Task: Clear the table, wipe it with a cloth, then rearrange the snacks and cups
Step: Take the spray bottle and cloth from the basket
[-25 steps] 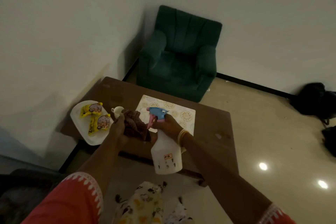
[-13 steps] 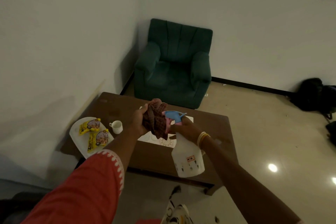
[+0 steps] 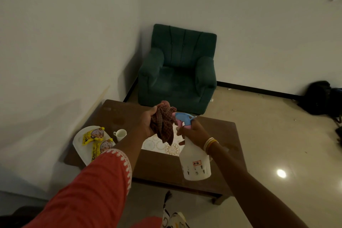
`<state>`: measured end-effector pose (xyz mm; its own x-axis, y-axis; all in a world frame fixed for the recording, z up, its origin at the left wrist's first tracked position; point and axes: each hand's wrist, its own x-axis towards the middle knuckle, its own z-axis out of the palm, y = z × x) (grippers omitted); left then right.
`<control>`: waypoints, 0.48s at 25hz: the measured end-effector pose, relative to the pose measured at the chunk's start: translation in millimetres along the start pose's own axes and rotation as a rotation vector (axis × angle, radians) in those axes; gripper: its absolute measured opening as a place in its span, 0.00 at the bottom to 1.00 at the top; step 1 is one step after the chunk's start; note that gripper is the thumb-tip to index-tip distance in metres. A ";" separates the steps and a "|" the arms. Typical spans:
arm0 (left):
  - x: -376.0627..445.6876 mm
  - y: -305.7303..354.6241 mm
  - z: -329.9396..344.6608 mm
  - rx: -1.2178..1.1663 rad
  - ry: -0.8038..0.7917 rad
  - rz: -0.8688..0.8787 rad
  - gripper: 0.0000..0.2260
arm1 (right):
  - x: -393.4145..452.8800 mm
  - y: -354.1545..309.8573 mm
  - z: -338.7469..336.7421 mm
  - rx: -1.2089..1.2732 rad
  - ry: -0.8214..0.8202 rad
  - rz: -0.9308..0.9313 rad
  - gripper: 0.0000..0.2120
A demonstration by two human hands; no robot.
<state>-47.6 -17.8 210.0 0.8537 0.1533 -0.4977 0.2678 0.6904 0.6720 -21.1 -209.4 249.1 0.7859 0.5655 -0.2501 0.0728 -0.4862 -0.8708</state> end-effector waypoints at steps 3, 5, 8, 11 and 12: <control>1.6 -0.3 -3.6 -0.002 0.025 0.006 0.16 | 4.4 4.8 3.6 -0.078 -0.024 0.051 0.27; 2.7 -0.3 -6.3 -0.004 0.035 0.013 0.15 | 2.4 2.9 4.4 -0.073 -0.086 0.058 0.27; 1.2 0.2 -8.6 -0.016 0.044 0.002 0.15 | 3.7 3.0 6.6 -0.060 -0.092 0.088 0.27; -1.7 -1.8 -10.0 -0.001 0.060 0.014 0.16 | 6.3 8.1 11.6 -0.081 -0.045 0.074 0.26; -3.6 -2.6 -10.5 0.001 0.071 0.016 0.16 | 5.7 7.8 12.7 -0.087 -0.038 0.058 0.26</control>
<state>-56.1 -12.7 204.4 0.8238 0.2143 -0.5247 0.2550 0.6867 0.6808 -23.8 -201.5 235.5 0.7666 0.5588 -0.3163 0.0821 -0.5738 -0.8149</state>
